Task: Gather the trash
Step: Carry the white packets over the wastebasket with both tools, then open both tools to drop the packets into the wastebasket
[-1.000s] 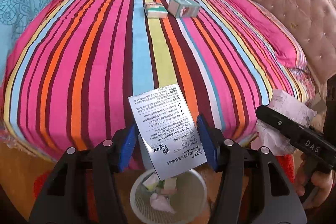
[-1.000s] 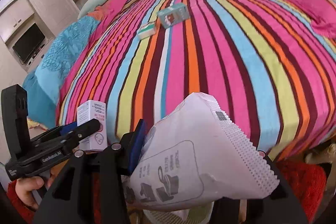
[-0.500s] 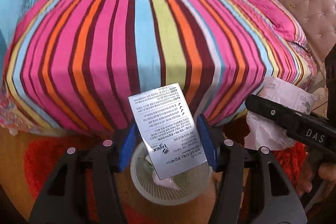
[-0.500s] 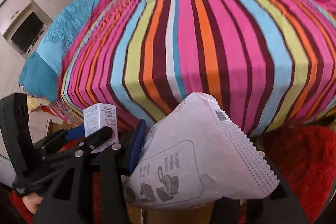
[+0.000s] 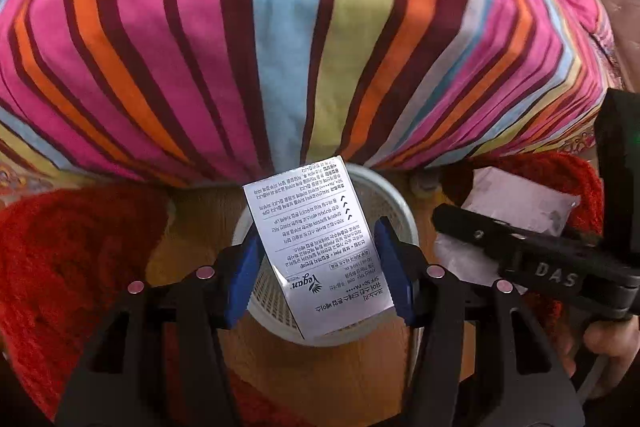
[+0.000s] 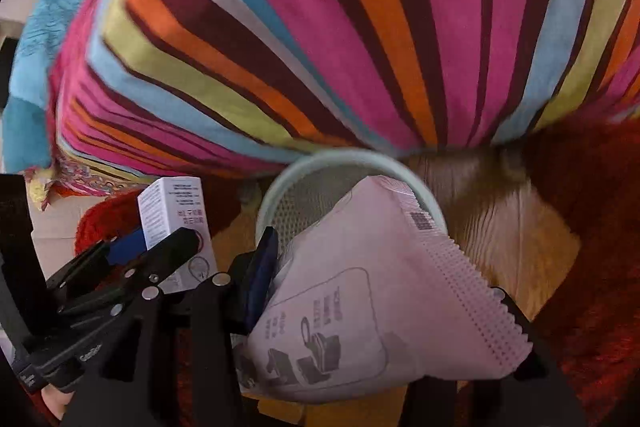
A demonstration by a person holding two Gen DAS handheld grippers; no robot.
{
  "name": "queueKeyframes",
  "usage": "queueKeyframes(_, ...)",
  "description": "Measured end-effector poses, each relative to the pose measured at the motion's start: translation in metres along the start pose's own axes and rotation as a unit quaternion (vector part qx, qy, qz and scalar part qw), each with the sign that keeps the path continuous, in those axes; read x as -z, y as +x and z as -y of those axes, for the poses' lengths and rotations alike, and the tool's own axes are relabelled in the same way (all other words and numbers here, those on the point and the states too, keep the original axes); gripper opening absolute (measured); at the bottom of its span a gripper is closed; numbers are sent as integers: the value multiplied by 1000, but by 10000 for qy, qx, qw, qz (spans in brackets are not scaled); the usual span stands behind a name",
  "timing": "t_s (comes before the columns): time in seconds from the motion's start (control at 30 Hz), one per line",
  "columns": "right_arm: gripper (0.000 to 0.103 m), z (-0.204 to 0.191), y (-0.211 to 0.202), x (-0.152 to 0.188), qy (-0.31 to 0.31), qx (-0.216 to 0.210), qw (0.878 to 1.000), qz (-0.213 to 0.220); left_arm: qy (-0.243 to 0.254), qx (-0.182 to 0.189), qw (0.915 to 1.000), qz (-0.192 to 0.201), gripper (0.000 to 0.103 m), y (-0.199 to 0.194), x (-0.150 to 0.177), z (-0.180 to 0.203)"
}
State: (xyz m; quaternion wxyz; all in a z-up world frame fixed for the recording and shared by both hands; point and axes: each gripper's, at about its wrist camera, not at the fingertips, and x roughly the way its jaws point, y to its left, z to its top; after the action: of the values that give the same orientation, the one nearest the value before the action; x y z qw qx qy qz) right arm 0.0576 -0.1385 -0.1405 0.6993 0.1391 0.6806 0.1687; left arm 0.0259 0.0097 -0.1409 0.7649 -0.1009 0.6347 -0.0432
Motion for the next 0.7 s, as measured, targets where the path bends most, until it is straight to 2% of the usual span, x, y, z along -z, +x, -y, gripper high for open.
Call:
queueKeyframes(0.17,45,16,27,-2,445,57,9979,-478,-282,220,9983,-460,55,24,2,-8)
queueKeyframes(0.3,45,24,43,-3,642,144,9952,-729,-437,262,9960,-728,55,39,1,-11)
queueKeyframes(0.47,45,25,59,-2,583,365,9928,-978,-476,263,9924,-1104,55,57,1,-12)
queueKeyframes(0.7,45,17,75,0,307,673,9901,-1189,-585,244,9884,-1380,55,72,3,-16)
